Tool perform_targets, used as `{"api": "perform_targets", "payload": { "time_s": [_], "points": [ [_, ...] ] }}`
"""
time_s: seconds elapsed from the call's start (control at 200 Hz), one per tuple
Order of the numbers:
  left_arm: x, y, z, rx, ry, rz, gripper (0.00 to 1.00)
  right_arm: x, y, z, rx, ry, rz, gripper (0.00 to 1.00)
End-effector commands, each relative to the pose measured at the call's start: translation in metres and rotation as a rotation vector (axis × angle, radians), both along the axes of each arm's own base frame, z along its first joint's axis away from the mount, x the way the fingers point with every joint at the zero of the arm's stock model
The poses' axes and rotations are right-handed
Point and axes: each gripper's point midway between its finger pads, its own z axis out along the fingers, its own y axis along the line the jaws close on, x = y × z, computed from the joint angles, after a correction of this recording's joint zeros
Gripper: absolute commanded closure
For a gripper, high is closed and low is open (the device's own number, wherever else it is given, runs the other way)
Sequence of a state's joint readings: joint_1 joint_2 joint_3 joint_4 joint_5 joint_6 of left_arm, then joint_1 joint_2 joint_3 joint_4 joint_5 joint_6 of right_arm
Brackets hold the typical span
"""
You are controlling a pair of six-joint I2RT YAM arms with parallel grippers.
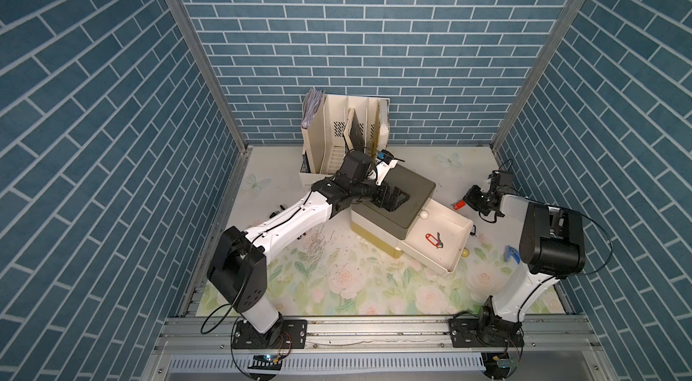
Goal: Take the keys out of the drawer
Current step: Place the key at the center of the board.
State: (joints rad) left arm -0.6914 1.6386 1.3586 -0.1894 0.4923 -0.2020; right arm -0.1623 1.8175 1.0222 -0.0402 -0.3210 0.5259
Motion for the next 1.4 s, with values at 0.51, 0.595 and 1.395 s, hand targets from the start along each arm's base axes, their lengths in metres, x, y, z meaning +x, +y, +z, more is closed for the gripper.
{"api": "perform_targets", "payload": {
  "time_s": [0.51,0.595,1.395],
  "points": [
    [-0.009,0.008,-0.026,0.057,0.106,0.008,0.0,-0.007,-0.011,0.012,-0.075,0.026,0.017,0.71],
    [-0.01,0.01,-0.02,0.049,0.094,0.013,0.0,-0.012,-0.013,0.031,-0.095,0.001,0.01,0.7],
    [-0.04,0.048,0.034,-0.06,-0.024,0.108,0.0,-0.164,0.148,0.161,-0.204,0.029,0.374,0.65]
  ]
}}
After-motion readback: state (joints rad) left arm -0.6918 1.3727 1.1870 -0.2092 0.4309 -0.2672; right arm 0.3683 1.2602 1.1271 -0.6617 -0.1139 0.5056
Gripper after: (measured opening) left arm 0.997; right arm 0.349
